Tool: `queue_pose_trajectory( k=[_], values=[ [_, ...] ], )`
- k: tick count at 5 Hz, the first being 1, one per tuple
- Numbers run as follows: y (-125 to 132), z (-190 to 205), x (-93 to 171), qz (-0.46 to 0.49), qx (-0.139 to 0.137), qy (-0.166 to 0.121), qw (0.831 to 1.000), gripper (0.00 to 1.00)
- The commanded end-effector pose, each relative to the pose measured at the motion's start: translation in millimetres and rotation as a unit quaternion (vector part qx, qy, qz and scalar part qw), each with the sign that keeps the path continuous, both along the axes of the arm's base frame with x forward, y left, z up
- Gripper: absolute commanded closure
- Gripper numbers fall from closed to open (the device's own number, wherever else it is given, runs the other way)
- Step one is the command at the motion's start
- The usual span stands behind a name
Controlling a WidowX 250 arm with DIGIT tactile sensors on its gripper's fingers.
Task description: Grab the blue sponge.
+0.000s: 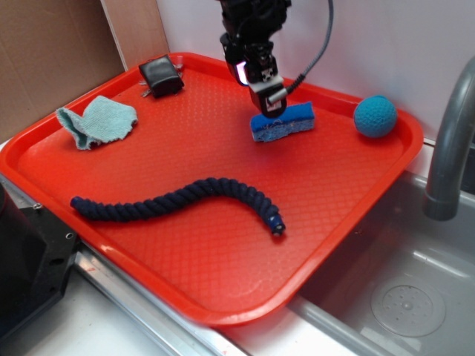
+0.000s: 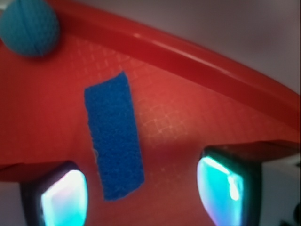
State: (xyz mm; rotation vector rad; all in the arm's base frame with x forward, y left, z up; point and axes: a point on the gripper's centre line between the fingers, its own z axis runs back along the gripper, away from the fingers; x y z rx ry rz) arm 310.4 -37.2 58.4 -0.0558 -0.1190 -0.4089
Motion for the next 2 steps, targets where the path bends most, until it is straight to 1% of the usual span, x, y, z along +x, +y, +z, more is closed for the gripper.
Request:
queue_pose_trajectory(
  k=[1, 2],
  values=[
    [-11.1, -9.3, -3.5, -0.028, 0.012, -0.011, 0.999, 0.0],
    [-12.0, -18.0, -1.8, -0.039, 0.014, -0.008, 0.999, 0.0]
  ],
)
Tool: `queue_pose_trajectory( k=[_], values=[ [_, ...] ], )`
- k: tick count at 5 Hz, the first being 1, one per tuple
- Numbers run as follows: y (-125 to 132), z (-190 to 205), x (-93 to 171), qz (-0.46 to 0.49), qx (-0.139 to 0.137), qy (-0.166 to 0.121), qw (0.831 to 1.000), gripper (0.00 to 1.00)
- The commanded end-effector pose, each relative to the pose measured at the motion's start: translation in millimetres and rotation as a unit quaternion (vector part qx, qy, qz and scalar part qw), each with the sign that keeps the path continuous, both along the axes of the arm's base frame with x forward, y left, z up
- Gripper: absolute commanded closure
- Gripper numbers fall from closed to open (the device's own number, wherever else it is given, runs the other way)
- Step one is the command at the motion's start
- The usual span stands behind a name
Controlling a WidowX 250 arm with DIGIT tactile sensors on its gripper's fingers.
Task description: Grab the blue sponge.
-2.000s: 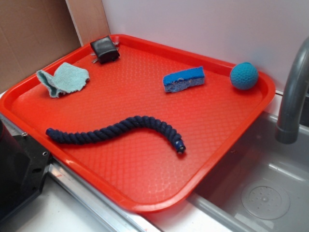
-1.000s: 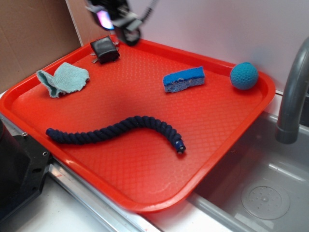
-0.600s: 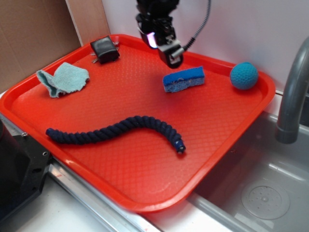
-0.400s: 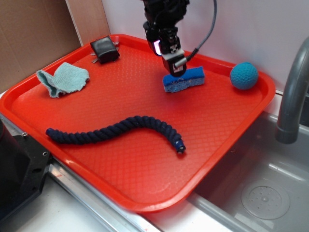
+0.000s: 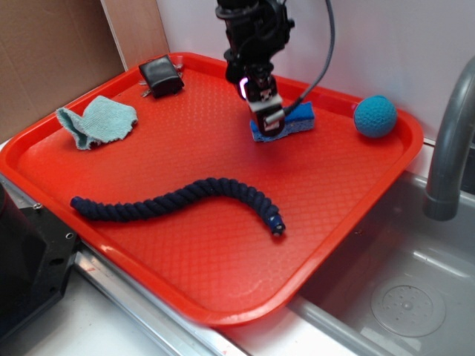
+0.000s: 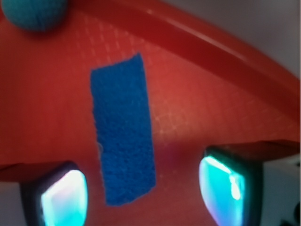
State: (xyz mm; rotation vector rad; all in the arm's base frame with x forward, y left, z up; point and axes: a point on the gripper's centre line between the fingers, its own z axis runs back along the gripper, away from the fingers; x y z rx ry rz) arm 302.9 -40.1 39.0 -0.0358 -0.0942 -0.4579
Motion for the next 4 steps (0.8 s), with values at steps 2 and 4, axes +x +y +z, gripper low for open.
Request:
queue_pose_trajectory(
  k=[2, 4],
  values=[
    [-16, -6, -76, -0.009, -0.026, -0.015, 1.0, 1.0],
    [-10, 10, -62, 0.012, -0.011, -0.017, 1.0, 0.0]
  ],
)
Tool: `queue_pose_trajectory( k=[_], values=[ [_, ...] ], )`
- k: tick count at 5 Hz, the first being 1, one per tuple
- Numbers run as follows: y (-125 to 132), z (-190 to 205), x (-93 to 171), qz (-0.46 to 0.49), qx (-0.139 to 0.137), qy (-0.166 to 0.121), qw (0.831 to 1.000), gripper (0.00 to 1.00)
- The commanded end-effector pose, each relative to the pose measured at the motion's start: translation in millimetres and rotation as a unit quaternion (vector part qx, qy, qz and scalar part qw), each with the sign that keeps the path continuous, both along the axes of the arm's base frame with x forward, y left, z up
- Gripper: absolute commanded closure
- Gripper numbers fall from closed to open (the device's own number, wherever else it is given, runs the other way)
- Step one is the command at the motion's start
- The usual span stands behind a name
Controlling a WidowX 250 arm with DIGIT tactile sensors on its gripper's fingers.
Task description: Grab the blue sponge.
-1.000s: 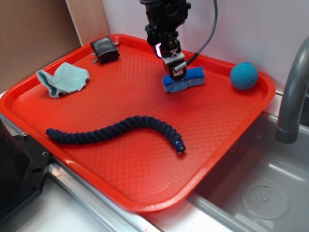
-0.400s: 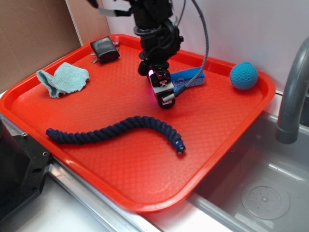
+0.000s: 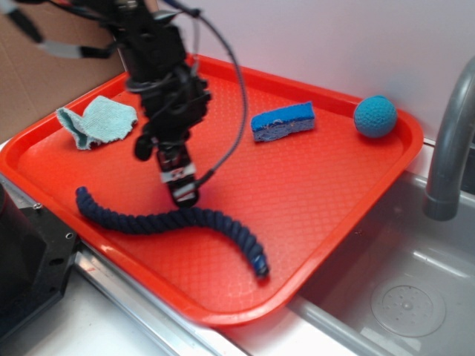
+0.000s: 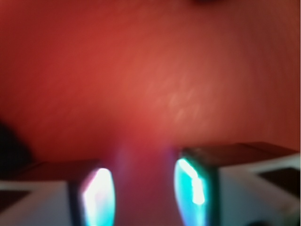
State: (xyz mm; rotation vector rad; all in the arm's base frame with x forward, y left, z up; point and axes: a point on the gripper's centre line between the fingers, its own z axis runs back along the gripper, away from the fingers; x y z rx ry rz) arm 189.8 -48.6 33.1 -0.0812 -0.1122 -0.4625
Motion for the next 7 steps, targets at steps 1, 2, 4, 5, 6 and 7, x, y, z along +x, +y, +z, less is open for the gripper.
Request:
queue_pose_trajectory(
  k=[1, 2, 4, 5, 6, 7],
  values=[
    [-2, 16, 51, 0.016, 0.013, -0.013, 1.0, 0.0],
    [-2, 16, 51, 0.016, 0.013, -0.013, 1.0, 0.0],
    [-2, 16, 51, 0.016, 0.013, -0.013, 1.0, 0.0],
    [-4, 12, 75, 0.01, 0.02, -0.019, 1.0, 0.0],
    [-12, 6, 89, -0.006, 0.024, -0.023, 0.999, 0.0],
    [-17, -3, 102, -0.021, 0.029, -0.02, 0.999, 0.0]
  ],
)
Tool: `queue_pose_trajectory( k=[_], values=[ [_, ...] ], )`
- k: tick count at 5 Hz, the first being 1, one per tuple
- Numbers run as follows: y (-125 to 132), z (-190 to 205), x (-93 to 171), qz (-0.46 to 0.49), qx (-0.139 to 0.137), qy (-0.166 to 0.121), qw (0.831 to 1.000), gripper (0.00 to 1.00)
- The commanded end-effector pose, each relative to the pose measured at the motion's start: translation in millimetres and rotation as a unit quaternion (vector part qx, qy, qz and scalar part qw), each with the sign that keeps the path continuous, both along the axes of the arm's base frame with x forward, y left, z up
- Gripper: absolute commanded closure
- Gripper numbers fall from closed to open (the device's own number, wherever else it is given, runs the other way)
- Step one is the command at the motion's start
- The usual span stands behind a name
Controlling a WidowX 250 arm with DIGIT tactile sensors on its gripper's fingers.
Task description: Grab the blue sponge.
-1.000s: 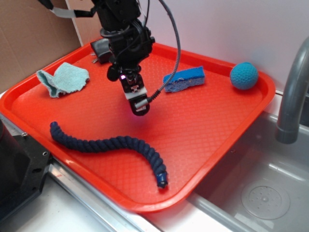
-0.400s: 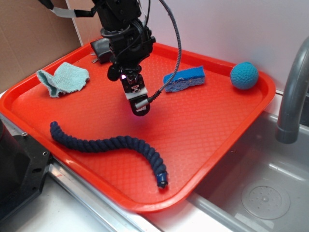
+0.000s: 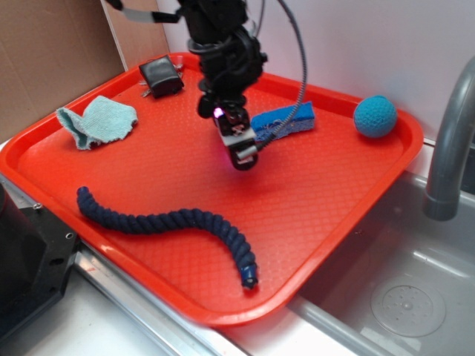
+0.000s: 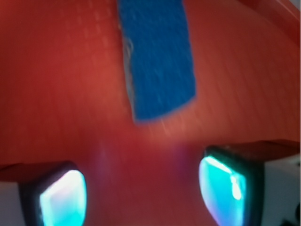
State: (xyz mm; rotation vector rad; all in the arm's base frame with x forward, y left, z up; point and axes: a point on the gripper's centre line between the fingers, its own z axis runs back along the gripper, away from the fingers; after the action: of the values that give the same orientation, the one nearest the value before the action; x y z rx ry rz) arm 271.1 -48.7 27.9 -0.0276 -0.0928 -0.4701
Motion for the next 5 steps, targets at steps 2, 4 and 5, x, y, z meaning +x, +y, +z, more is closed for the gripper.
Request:
queue_pose_trajectory(
  k=[2, 4, 5],
  values=[
    [-24, -12, 31, -0.038, 0.009, -0.013, 0.999, 0.0],
    [-13, -3, 20, -0.016, 0.028, -0.025, 0.999, 0.0],
    [3, 38, -12, -0.016, 0.02, -0.067, 0.997, 0.0]
  ],
)
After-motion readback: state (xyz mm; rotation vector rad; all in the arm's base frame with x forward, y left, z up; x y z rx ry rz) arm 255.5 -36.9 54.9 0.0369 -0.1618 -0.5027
